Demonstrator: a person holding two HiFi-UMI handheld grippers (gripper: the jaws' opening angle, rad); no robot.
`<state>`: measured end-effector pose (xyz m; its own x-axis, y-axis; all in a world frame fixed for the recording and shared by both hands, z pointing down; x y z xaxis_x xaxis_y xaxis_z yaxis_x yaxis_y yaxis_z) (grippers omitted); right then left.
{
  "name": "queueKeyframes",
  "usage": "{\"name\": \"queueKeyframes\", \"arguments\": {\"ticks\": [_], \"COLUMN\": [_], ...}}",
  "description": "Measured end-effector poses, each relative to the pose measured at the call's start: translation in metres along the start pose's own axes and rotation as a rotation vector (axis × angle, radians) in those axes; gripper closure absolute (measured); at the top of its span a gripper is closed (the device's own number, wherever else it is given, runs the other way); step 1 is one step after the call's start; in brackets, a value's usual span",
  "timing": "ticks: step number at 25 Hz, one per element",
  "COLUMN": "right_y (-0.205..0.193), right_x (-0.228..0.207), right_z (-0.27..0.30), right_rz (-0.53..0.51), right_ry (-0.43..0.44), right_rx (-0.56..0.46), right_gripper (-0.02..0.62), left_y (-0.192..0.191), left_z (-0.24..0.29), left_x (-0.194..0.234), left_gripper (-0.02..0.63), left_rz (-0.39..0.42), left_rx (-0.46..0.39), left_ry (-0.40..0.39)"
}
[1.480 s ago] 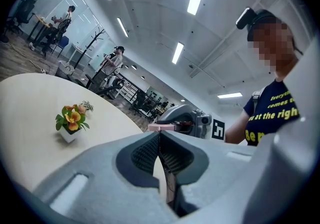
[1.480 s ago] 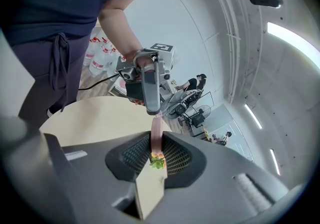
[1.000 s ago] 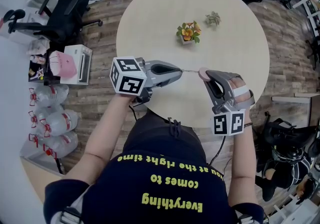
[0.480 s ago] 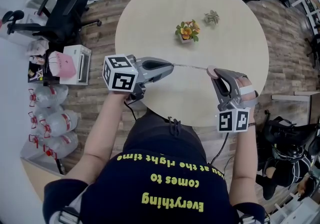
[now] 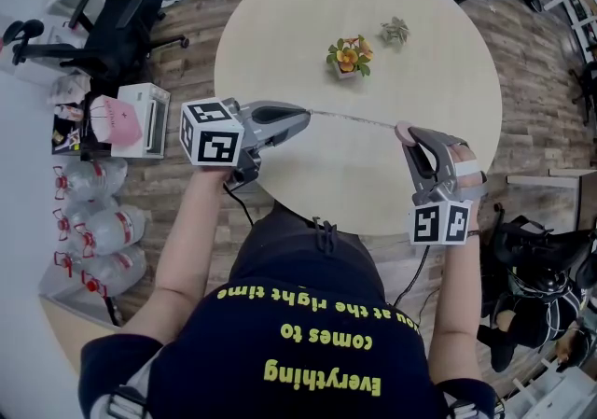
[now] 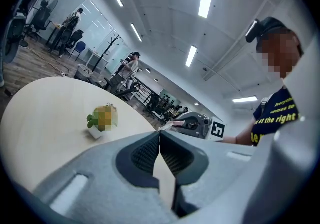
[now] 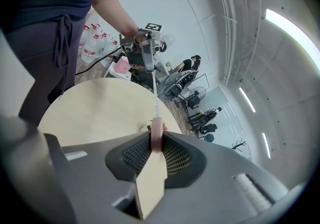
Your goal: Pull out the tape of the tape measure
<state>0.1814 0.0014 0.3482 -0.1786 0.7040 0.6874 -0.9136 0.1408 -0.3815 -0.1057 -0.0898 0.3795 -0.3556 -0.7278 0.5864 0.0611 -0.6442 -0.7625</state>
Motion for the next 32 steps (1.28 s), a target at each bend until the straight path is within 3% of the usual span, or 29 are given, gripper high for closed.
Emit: {"name": "queueKeyframes", "arguments": {"ticks": [32], "right_y": [-0.033], "right_x": [-0.004], "right_z": [-0.006], "right_rz": [0.045], "right_ry": [0.001], "right_rx": [0.115], "right_gripper": [0.512], "left_y": [0.004], "left_z": [-0.048], "left_x": [0.039], "left_gripper": [0.601], "left_rz": [-0.055], "left_rx": [-0.106], "left_ry": [0.212]}}
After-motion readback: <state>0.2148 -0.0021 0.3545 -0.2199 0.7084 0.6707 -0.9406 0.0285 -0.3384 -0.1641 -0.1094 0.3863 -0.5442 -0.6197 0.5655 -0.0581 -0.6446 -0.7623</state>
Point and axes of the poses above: the fingertips, and each gripper's own axes: z forward along the fingers, x to its left, y out of its top, the point moved 10 cm from there along -z, backward along the fingers, and after that the axes turned 7 degrees about y, right-handed, at the moved point
